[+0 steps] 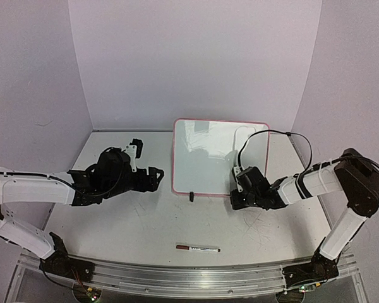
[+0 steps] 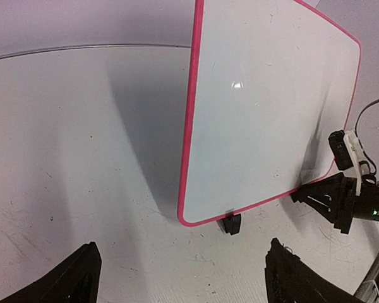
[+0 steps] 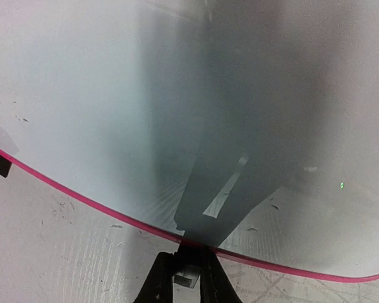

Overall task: Write a sentence on the whiteboard
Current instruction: Move the whiteboard to the center of the board.

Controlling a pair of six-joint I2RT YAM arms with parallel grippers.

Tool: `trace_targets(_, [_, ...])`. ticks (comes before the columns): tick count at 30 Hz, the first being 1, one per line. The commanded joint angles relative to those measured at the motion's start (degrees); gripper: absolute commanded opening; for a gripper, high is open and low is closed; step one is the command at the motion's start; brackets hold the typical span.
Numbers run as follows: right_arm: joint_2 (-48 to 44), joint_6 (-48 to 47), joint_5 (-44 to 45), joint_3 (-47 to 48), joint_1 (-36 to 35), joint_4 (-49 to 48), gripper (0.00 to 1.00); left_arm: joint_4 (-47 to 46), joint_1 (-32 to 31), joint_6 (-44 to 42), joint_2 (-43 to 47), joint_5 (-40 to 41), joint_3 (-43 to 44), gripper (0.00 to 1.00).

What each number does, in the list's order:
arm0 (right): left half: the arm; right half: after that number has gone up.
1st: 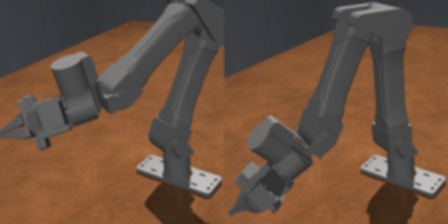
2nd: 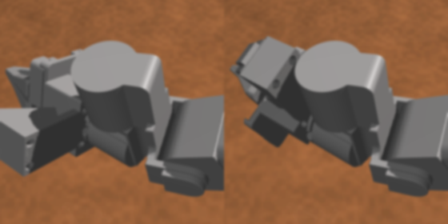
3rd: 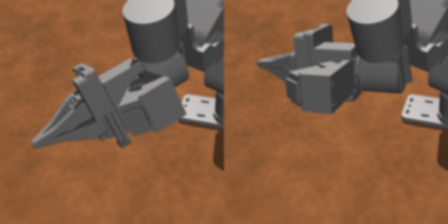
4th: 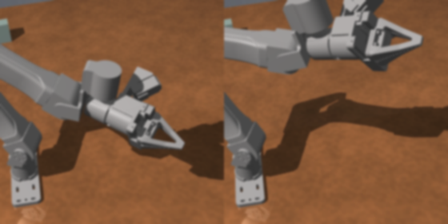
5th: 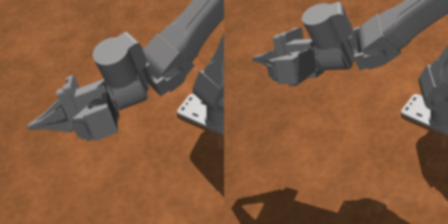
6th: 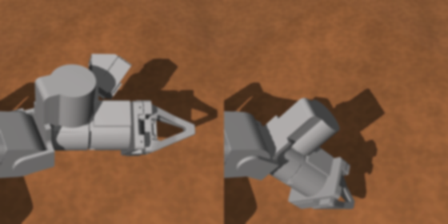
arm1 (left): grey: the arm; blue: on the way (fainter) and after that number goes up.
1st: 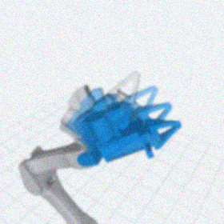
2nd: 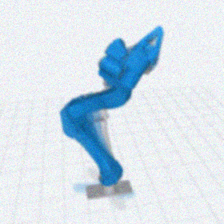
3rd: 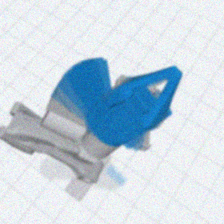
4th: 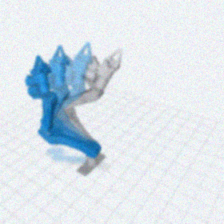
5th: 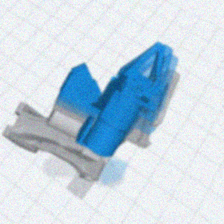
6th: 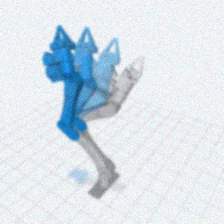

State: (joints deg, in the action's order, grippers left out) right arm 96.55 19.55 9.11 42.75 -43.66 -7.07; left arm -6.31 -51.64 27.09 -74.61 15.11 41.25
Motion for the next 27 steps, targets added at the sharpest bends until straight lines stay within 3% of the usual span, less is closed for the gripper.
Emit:
trace_targets(1, [-2.32,-12.64,-6.45,-0.93,-0.89,-6.38,0.05,-2.21,0.22,0.79,-0.1,-0.2,3.26,0.91])
trace_targets(17, [1.19,-18.01,-9.93,-0.12,-0.66,-11.3,0.06,-2.28,0.2,1.5,-2.56,-1.36,4.27,0.92])
trace_targets(19, [0.45,-16.79,-9.53,-0.5,-0.69,-11.3,0.13,-2.3,0.2,1.52,-2.22,-1.02,4.13,0.92])
trace_targets(22, [-1.59,-13.71,-8.46,-0.24,-0.66,-9.54,0.37,-2.32,0.22,1.64,-2.16,-0.89,4.31,0.92])
trace_targets(27, [-5.73,-8.8,-6.66,0.18,-0.75,-4.48,0.57,-2.3,0.22,1.45,-2.79,-1.07,4.91,0.93])
